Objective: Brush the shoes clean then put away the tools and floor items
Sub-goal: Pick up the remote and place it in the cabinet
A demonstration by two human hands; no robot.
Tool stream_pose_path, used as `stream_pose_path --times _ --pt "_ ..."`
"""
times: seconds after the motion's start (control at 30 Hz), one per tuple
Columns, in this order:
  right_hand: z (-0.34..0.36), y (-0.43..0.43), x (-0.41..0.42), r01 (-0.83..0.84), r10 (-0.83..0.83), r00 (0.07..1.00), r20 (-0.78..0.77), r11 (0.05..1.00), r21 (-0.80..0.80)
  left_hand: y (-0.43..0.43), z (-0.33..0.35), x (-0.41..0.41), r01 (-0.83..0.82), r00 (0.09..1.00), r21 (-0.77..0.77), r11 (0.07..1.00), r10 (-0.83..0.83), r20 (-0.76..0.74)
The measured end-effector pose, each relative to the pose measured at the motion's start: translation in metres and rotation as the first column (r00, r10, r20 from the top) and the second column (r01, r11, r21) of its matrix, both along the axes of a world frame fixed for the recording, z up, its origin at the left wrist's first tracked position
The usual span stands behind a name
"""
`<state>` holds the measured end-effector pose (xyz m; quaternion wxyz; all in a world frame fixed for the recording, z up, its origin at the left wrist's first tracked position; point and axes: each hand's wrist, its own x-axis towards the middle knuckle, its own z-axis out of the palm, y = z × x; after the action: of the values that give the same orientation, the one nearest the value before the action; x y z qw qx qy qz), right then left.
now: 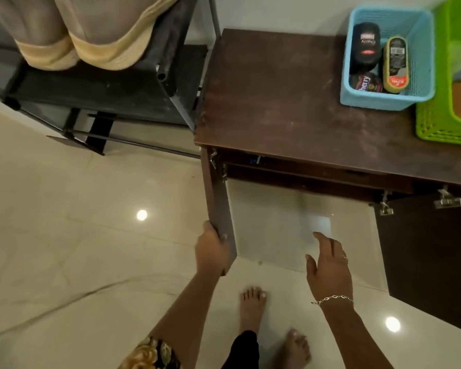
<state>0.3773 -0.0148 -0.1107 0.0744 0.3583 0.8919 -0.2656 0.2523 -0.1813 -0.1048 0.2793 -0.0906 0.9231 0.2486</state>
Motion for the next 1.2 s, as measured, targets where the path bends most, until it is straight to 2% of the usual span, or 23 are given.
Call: stream_pose_path --times 0.07,0.17,0.37,0.5,0.63,0.73,0.8,0.83,0.9,0.93,0.97,1.0,1.03,1.07,1.1,1.13,1.2 --pt "0.003 0.007 -0.002 0.027 -0.026 1.000 -0.004 1.000 0.011 0.028 0.005 0.003 -0.036 0.998 0.072 0.997 0.032 0.060" --pt "0.005 0.022 -0.005 0.066 -0.066 0.998 -0.007 0.998 0.024 0.068 0.009 -0.001 -0.176 0.978 0.220 0.960 0.144 0.154" --pt "0.005 0.054 -0.006 0.120 -0.120 0.993 -0.011 0.992 0.045 0.122 0.005 -0.021 -0.423 0.881 0.431 0.797 0.251 0.400" --pt "0.006 0.072 -0.009 0.133 -0.133 0.991 -0.003 0.989 0.062 0.143 0.002 -0.041 -0.507 0.822 0.549 0.665 0.181 0.540" --pt "0.004 0.085 -0.010 0.112 -0.112 0.994 0.000 0.991 0.077 0.164 0.003 -0.070 -0.539 0.801 0.631 0.558 0.108 0.589" --pt "0.004 0.090 -0.011 0.113 -0.114 0.993 0.008 0.991 0.070 0.172 0.000 -0.084 -0.535 0.812 0.662 0.525 0.102 0.575" --pt "0.005 0.092 -0.009 0.112 -0.113 0.994 0.006 0.992 0.064 0.171 0.000 -0.083 -0.503 0.815 0.668 0.548 0.044 0.577" --pt "0.006 0.094 -0.008 0.111 -0.112 0.994 0.004 0.992 0.066 0.168 0.000 -0.080 -0.466 0.824 0.664 0.585 0.015 0.566" --pt "0.010 0.098 -0.002 0.118 -0.118 0.993 -0.005 0.990 0.083 0.163 0.001 -0.070 -0.305 0.867 0.610 0.731 -0.051 0.495" --pt "0.012 0.102 0.004 0.131 -0.131 0.991 -0.004 0.987 0.098 0.162 0.002 -0.063 -0.157 0.894 0.566 0.809 -0.127 0.429" --pt "0.014 0.107 0.011 0.151 -0.152 0.988 0.006 0.982 0.116 0.160 0.000 -0.055 0.071 0.902 0.492 0.868 -0.266 0.339" --pt "0.016 0.111 0.019 0.175 -0.179 0.984 0.017 0.975 0.139 0.157 -0.001 -0.046 0.368 0.855 0.371 0.852 -0.468 0.226" --pt "0.018 0.116 0.030 0.198 -0.204 0.979 0.024 0.967 0.163 0.156 -0.002 -0.035 0.644 0.727 0.215 0.734 -0.675 0.127" --pt "0.020 0.121 0.042 0.220 -0.229 0.973 0.027 0.957 0.186 0.155 -0.003 -0.025 0.824 0.560 0.056 0.564 -0.826 0.072" --pt "0.022 0.126 0.054 0.243 -0.255 0.966 0.032 0.947 0.209 0.156 -0.002 -0.016 0.912 0.409 -0.069 0.405 -0.911 0.052" --pt "0.022 0.131 0.068 0.252 -0.269 0.962 0.042 0.936 0.245 0.157 -0.003 -0.009 0.944 0.304 -0.149 0.294 -0.951 0.049" --pt "0.022 0.143 0.093 0.244 -0.278 0.959 0.053 0.907 0.343 0.162 -0.001 0.003 0.954 0.219 -0.218 0.205 -0.975 0.039"
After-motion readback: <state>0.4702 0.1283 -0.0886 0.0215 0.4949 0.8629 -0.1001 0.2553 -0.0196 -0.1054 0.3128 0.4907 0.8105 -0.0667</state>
